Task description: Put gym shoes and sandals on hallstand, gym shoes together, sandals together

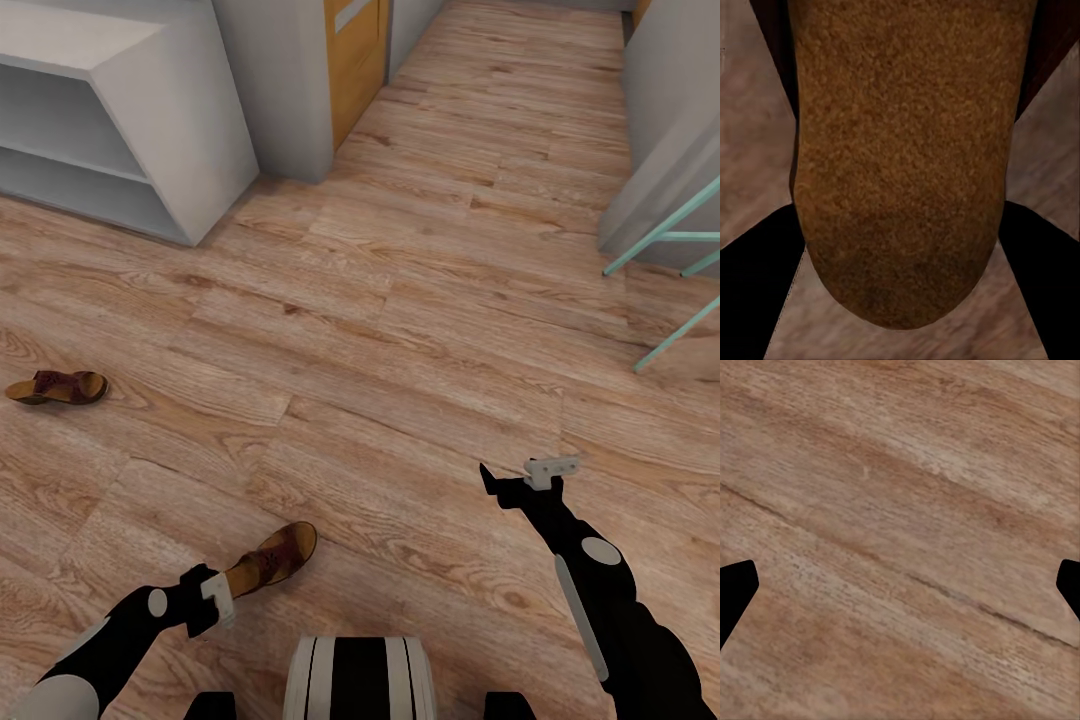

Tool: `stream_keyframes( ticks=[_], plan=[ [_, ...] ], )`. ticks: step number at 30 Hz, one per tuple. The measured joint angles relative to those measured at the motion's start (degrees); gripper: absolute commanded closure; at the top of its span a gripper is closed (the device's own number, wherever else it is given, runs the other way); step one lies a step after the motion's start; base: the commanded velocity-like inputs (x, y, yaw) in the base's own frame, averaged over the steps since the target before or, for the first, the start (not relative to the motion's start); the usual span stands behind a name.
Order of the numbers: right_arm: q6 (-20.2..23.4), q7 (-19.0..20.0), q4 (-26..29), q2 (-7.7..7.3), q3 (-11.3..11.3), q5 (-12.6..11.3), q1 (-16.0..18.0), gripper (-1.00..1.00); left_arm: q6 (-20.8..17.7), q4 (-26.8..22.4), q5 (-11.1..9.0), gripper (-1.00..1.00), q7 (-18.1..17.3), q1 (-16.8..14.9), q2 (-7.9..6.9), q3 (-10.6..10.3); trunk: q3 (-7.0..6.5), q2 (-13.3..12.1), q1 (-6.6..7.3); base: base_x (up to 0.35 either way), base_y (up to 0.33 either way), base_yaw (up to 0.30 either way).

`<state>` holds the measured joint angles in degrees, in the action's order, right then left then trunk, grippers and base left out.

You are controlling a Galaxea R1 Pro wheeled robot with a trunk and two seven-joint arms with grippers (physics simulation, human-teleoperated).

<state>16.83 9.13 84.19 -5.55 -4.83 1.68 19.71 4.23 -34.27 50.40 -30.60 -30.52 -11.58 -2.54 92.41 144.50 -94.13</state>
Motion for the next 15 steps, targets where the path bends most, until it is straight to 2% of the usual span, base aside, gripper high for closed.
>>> stream_keyframes(
  ticks=[15],
  plan=[
    [0.00, 0.02, 0.00, 0.00, 0.00, -0.01, 0.04, -1.00, 0.00, -0.17, -0.34, 1.00, -0.02, 0.05, 0.01, 0.03, 0.00, 0.00, 0.00, 0.000, 0.000, 0.000]
  ],
)
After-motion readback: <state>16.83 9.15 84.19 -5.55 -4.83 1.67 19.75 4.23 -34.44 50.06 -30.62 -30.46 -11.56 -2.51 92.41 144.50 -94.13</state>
